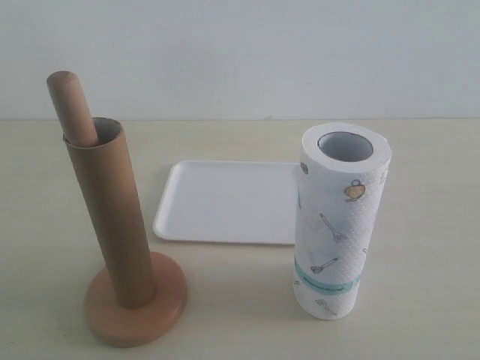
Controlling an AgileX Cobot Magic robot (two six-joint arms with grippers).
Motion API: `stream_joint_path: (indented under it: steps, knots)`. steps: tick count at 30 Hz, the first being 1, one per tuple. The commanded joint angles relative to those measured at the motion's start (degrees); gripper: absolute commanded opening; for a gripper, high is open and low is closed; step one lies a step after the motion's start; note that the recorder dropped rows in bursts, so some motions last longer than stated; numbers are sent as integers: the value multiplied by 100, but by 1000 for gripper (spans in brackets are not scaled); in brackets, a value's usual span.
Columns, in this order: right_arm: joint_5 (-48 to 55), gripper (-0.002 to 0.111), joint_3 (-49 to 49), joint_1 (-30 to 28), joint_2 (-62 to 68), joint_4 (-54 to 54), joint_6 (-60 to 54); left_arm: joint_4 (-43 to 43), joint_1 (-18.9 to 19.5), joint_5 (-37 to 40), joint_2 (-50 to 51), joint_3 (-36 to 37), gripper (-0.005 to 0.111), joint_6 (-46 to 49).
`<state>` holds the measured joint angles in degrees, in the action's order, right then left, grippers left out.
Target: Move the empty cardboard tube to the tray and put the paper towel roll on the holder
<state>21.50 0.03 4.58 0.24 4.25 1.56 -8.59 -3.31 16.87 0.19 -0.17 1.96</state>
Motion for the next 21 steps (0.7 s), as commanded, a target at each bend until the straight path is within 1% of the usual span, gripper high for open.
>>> stream_joint_path:
  steps: [1, 11, 17, 19, 21]
  knots:
    - [-29, 0, -3, 7, -24, -14, -24, 9, 25, -16, -19, 17, 6, -15]
    - [-29, 0, -3, 7, -24, -14, -24, 9, 25, -16, -19, 17, 6, -15]
    - [-29, 0, -3, 7, -24, -14, -24, 27, 25, -323, -19, 17, 6, -15]
    - [-29, 0, -3, 7, -24, -14, -24, 52, 25, -698, -19, 17, 6, -15]
    - [-29, 0, -3, 7, -24, -14, -24, 52, 25, -1587, -19, 17, 6, -15]
